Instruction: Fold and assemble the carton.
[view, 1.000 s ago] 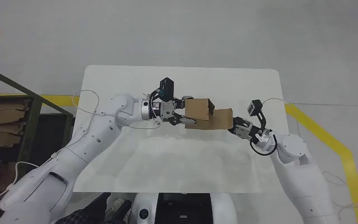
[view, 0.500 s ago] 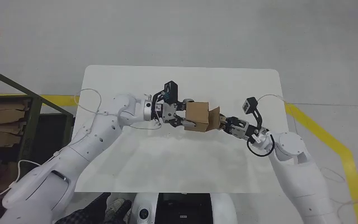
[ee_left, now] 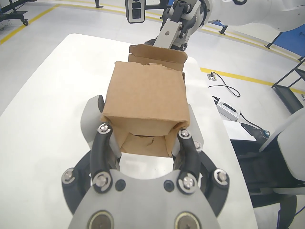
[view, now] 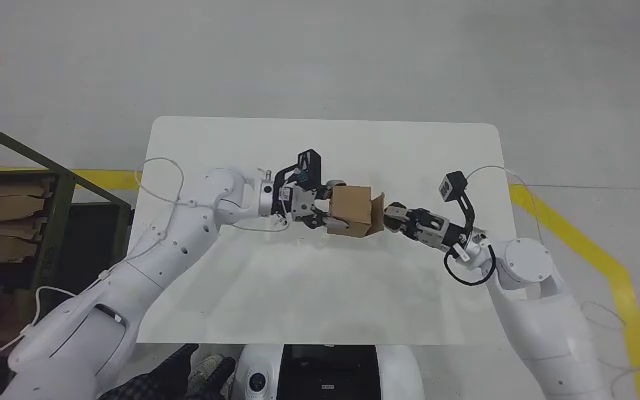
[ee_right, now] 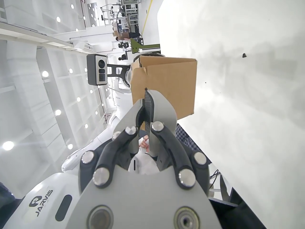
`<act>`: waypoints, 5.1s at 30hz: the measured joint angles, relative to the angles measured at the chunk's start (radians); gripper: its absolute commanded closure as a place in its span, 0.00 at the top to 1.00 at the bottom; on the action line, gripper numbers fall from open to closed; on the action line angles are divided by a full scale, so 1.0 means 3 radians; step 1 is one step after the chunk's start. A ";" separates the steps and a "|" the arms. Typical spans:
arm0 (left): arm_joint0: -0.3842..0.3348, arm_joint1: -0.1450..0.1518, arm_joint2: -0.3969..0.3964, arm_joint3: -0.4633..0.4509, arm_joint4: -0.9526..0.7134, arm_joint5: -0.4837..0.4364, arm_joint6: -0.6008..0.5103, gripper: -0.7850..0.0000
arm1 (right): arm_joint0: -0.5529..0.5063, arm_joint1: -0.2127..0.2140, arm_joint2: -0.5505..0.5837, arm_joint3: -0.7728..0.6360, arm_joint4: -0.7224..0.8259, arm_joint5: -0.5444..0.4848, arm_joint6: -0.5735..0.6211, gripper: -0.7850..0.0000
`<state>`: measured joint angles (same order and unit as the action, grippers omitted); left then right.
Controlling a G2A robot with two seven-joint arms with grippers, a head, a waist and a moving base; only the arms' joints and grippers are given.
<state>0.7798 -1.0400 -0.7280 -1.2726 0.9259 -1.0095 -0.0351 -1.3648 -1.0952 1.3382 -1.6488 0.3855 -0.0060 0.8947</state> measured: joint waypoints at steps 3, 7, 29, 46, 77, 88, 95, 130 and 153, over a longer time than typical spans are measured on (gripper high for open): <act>0.0012 -0.0007 -0.0018 -0.0006 0.0043 0.0008 0.0007 0.65 | 0.0003 0.0004 -0.0006 -0.0013 -0.0029 0.0000 0.0004 0.13; 0.0029 -0.0015 -0.0044 -0.0011 0.0080 0.0007 0.0015 0.65 | 0.0019 0.0008 -0.0031 -0.0019 -0.0073 0.0021 0.0021 0.16; 0.0112 -0.0040 -0.0161 -0.0078 0.0132 -0.0009 -0.0016 0.67 | 0.0078 0.0025 -0.0121 0.0012 -0.0206 0.0071 0.0008 0.09; 0.0154 -0.0045 -0.0190 -0.0120 0.0130 -0.0009 -0.0026 0.70 | 0.0122 0.0022 -0.0206 -0.0034 -0.0226 0.0092 -0.0084 0.04; 0.0174 -0.0077 -0.0267 -0.0055 0.0026 -0.0009 -0.0132 0.71 | -0.0011 0.0062 -0.0047 -0.0139 -0.0152 0.0036 -0.0151 0.00; 0.0179 -0.0103 -0.0289 -0.0056 -0.0017 -0.0008 -0.0169 0.72 | -0.0014 0.0065 -0.0098 -0.0144 -0.0156 0.0037 -0.0105 0.00; 0.0187 -0.0117 -0.0304 -0.0041 -0.0040 -0.0009 -0.0166 0.70 | 0.0020 0.0060 -0.0161 -0.0121 -0.0135 0.0049 -0.0084 0.00; 0.0220 -0.0122 -0.0328 0.0004 -0.0078 0.0002 -0.0131 0.68 | 0.0098 0.0043 -0.0194 0.0173 -0.0028 0.0017 -0.0333 0.00; 0.0274 -0.0190 -0.0318 0.0454 0.0481 0.0239 0.0166 1.00 | 0.0002 0.0056 -0.0095 0.0179 -0.0013 -0.0052 -0.0393 0.00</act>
<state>0.8621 -1.0970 -0.8235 -1.1363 1.0702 -0.9377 0.0146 -1.3641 -1.0784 1.3098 -1.5951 0.3817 -0.0215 0.7769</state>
